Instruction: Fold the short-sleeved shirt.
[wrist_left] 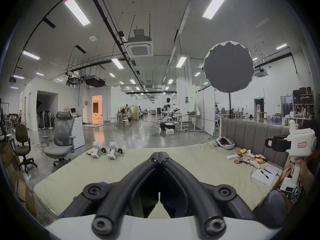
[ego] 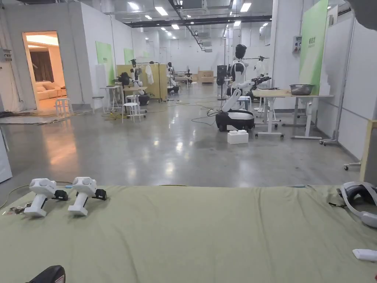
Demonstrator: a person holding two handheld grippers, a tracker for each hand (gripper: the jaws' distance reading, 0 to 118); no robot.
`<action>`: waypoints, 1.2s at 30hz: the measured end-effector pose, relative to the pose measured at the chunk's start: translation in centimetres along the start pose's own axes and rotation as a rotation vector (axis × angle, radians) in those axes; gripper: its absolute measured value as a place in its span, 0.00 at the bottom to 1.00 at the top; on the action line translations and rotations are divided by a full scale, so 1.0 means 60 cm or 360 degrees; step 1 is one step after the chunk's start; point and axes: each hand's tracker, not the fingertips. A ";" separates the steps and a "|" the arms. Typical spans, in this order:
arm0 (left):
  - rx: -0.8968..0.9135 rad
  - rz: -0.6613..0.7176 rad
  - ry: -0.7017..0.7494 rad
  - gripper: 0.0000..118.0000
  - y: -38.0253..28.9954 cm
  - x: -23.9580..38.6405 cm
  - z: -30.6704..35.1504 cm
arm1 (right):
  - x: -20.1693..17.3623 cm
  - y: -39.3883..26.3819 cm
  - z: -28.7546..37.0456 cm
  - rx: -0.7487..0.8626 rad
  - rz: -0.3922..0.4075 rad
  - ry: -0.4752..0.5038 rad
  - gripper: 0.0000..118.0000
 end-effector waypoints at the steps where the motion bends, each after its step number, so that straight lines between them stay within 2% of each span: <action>1: -0.0008 0.0006 -0.0005 0.01 -0.003 -0.003 -0.001 | -0.001 0.000 0.002 0.0011 -0.0001 0.0007 0.02; 9: -0.0057 0.0028 -0.0025 0.01 -0.016 -0.006 -0.001 | 0.002 -0.006 0.005 0.0017 -0.0062 0.0055 0.02; 16: -0.0067 0.0040 -0.0035 0.01 -0.022 -0.002 -0.005 | -0.012 -0.003 0.005 0.0029 -0.0030 0.0087 0.02; 22: -0.0236 0.0098 0.0064 0.02 -0.044 -0.043 -0.028 | -0.001 -0.020 0.004 -0.0023 -0.0034 0.0128 0.02; 23: -0.0266 0.0116 0.0077 0.05 -0.052 -0.058 -0.033 | 0.000 -0.027 0.004 -0.0050 -0.0039 0.0137 0.02; 24: -0.0351 0.0130 0.0092 0.16 -0.062 -0.079 -0.045 | 0.001 -0.036 0.003 -0.0084 -0.0053 0.0147 0.02; 25: -0.0435 0.0134 0.0102 0.46 -0.068 -0.092 -0.053 | 0.001 -0.040 0.002 -0.0104 -0.0064 0.0154 0.02; 26: -0.0572 0.0148 0.0096 0.68 -0.082 -0.114 -0.071 | -0.004 -0.054 0.002 -0.0137 -0.0088 0.0166 0.02; 30: -0.0828 0.0261 0.0133 0.73 -0.162 -0.193 -0.127 | -0.007 -0.080 -0.012 -0.0242 -0.0158 0.0195 0.02; 32: -0.0947 0.0357 0.0211 0.89 -0.203 -0.229 -0.163 | -0.009 -0.087 -0.025 -0.0293 -0.0142 0.0189 0.03; 33: -0.1009 0.0373 0.0211 0.93 -0.220 -0.244 -0.180 | -0.009 -0.090 -0.028 -0.0317 -0.0128 0.0186 0.03; 36: -0.1063 0.0371 0.0232 0.93 -0.282 -0.277 -0.236 | -0.013 -0.099 -0.049 -0.0387 -0.0100 0.0182 0.03</action>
